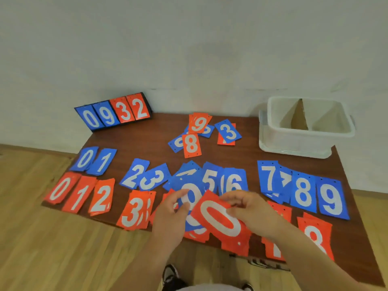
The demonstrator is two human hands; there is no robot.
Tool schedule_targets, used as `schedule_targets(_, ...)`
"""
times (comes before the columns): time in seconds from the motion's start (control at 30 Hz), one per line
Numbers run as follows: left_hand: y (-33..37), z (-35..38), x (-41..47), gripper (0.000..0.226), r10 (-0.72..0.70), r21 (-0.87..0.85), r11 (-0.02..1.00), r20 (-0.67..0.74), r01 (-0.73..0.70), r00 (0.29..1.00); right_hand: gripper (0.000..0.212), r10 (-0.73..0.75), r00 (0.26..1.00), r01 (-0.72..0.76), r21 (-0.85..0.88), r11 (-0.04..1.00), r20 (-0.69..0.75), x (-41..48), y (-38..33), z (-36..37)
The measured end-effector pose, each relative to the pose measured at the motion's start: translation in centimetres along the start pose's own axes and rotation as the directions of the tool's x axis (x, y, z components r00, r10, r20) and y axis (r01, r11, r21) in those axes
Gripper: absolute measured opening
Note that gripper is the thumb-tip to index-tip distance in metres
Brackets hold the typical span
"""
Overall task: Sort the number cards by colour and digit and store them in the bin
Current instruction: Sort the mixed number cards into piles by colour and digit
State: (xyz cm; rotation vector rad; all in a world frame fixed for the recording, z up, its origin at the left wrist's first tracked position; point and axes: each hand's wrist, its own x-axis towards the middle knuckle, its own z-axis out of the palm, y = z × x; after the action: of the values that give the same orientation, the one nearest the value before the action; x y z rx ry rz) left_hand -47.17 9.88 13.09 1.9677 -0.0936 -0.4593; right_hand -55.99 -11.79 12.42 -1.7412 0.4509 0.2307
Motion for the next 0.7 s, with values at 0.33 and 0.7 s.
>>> schedule_targets(0.33,-4.3,-12.7,5.3,0.056,-0.041,-0.046,0.998,0.106,0.046,0.994,0.022,-0.021,0.952,-0.020,-0.131,0.991,-0.305,9.0,-6.7,11.3)
schedule_targets(0.7,-1.5,-9.2,8.7,0.056,0.039,0.104,0.988,0.549,-0.114,0.835,0.019,0.068,0.970,-0.050,0.081,0.995,-0.234,5.7,-5.8,8.1)
